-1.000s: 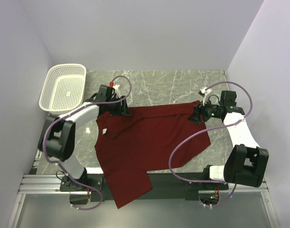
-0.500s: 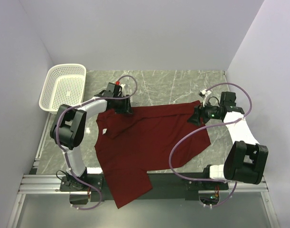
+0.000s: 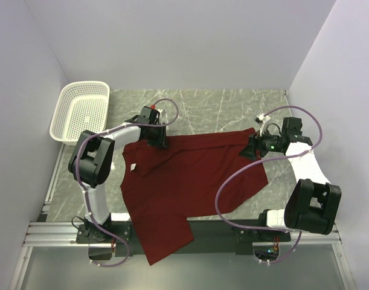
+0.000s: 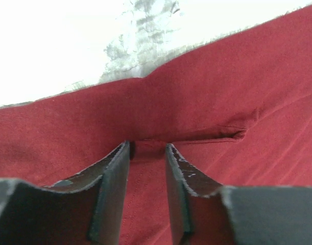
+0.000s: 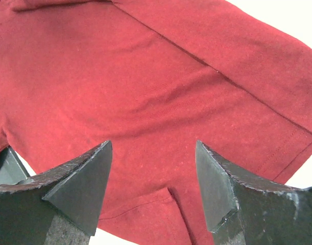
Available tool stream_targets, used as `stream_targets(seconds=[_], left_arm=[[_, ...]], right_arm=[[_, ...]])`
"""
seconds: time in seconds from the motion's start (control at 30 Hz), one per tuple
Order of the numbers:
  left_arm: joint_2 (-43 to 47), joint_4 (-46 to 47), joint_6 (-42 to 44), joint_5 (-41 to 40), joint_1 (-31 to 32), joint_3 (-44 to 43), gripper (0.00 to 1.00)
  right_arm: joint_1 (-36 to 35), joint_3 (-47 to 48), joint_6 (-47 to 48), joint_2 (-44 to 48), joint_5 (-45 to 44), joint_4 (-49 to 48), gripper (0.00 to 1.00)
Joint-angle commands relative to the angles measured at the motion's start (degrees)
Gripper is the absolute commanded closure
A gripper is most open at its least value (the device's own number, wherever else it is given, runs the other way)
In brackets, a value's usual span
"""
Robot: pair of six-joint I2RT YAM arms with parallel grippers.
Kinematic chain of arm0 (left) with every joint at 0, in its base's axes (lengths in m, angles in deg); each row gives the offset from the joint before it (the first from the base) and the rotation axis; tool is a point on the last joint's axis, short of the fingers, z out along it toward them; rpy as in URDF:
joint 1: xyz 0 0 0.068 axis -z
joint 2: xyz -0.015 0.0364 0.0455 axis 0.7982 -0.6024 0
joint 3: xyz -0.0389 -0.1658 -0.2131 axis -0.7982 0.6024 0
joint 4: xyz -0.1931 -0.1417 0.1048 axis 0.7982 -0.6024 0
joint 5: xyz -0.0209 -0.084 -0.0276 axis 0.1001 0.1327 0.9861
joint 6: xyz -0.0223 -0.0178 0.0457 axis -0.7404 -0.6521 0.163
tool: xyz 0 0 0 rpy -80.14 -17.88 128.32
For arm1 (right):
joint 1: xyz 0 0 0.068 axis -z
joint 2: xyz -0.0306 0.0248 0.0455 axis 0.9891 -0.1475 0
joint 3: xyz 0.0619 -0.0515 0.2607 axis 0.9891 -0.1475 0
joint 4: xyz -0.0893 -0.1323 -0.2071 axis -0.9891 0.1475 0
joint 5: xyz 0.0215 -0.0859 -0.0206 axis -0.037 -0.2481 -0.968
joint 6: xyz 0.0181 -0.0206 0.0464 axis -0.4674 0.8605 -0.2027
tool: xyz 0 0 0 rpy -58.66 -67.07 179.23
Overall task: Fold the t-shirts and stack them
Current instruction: Fold the tshirt
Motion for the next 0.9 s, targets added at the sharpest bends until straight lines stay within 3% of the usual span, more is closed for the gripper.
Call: stream_targets(seconds=[0.0,0.1,0.23,0.27,0.53,0.7,0.8,0.83,0.87], left_arm=[[0.6,-0.4,1.1,-1.3,0.7,-1.2,0.62],[1.7,0.0,1.1,-0.7,1.0,-0.5,0.72],[2.5,-0.4,1.5,-0.3,1.4,-0.5,0.97],[2.6,-0.5,1.5,-0.1,1.5,-0.6,0.99],[8.9,-2.9,1.8,2.0,2.6,0.3,0.99],[16.0,-2.9,0.2,6.7,7.9,5.3,0.99],[16.8,-1.4,-2.0,11.8,12.7,9.5,0.87],[16.8,-1.3,-2.7,11.6,14.1,10.3,0.62],[17.0,-1.4,-3.0,10.6,16.7,11.3,0.51]], right_arm=[[0.7,0.3,1.0,-0.7,2.0,0.7,0.27],[1.1,0.4,1.3,-0.8,2.4,1.1,0.27],[1.5,0.7,1.5,-0.9,3.0,1.5,0.27],[1.6,0.7,1.6,-0.9,3.0,1.6,0.27],[2.4,0.8,2.0,-0.3,3.8,2.2,0.27],[3.0,1.1,2.2,-0.1,4.3,2.3,0.27],[3.3,1.3,2.3,-0.2,4.4,2.6,0.27],[3.4,1.3,2.3,-0.1,4.4,2.6,0.27],[3.6,1.2,2.4,0.0,4.4,2.5,0.27]])
